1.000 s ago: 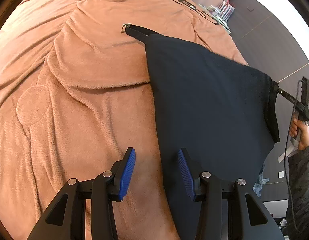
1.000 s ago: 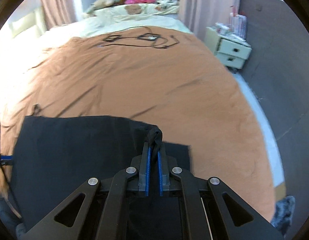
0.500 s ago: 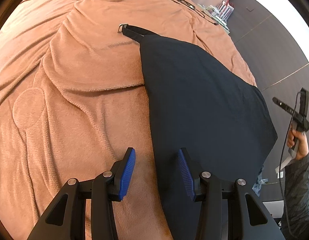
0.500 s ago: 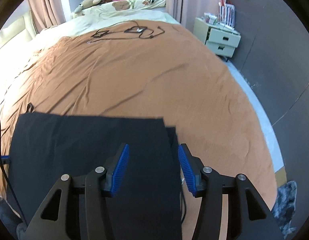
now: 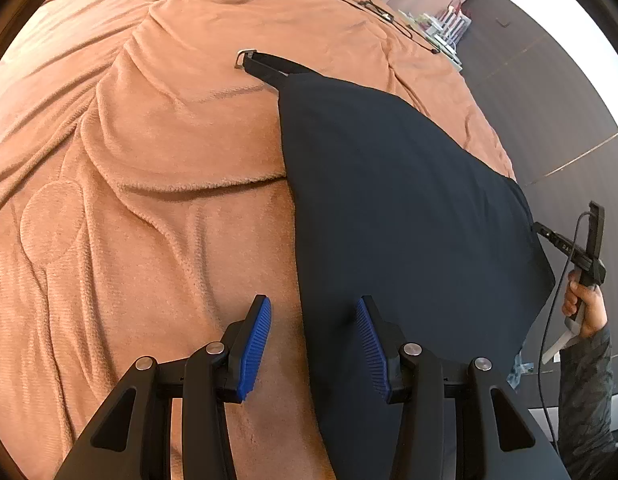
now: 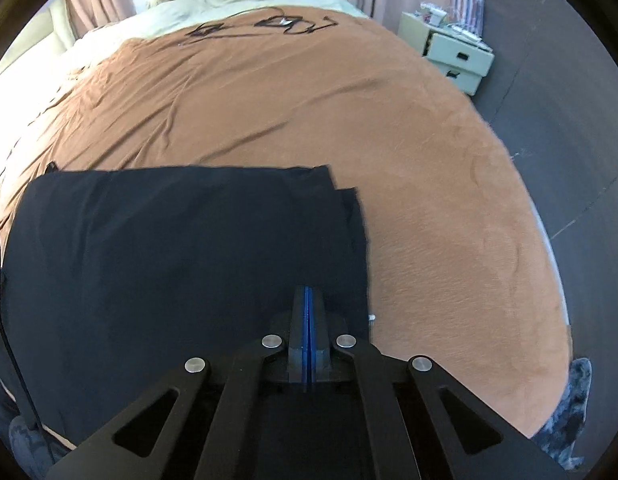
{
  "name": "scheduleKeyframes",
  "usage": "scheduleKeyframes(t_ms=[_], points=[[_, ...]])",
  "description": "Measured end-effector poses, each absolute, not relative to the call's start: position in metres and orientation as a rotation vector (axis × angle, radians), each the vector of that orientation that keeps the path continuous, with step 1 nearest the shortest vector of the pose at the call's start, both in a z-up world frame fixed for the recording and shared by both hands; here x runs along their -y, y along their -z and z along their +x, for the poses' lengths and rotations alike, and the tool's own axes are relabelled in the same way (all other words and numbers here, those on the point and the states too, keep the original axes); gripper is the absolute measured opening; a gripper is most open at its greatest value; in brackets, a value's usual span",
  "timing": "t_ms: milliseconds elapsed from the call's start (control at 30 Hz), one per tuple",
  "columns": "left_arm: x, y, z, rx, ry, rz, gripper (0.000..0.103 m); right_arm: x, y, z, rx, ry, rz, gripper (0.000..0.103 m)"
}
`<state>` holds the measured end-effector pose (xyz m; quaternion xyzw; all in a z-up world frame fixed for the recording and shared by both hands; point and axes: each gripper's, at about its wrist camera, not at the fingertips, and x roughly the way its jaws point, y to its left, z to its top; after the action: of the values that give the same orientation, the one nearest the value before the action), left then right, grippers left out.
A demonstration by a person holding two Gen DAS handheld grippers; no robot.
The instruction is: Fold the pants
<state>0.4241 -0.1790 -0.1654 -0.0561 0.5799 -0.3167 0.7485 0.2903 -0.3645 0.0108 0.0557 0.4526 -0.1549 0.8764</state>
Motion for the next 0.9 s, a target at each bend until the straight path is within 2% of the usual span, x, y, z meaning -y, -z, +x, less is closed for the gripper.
scheduleKeyframes(t_ms=[367, 400, 467, 500, 533, 900], points=[[0.172, 0.163, 0.433, -1.261, 0.687, -0.161, 0.047, 0.372, -0.019, 0.273, -0.880, 0.294, 0.152, 0.001], [0.173, 0.163, 0.432, -1.261, 0.687, -0.158, 0.047, 0.373, -0.018, 0.274, -0.879, 0.284, 0.149, 0.007], [0.173, 0.164, 0.431, -1.261, 0.687, -0.153, 0.047, 0.373, -0.015, 0.278, -0.883, 0.268, 0.146, 0.026], [0.173, 0.164, 0.430, -1.262, 0.686, -0.151, 0.047, 0.373, -0.014, 0.279, -0.881, 0.265, 0.140, 0.042], [0.172, 0.164, 0.430, -1.262, 0.686, -0.151, 0.047, 0.373, -0.014, 0.283, -0.874, 0.266, 0.129, 0.053], [0.164, 0.168, 0.428, -1.267, 0.666, -0.161, 0.047, 0.388, -0.004, 0.296, -0.892, 0.233, 0.135, 0.053]])
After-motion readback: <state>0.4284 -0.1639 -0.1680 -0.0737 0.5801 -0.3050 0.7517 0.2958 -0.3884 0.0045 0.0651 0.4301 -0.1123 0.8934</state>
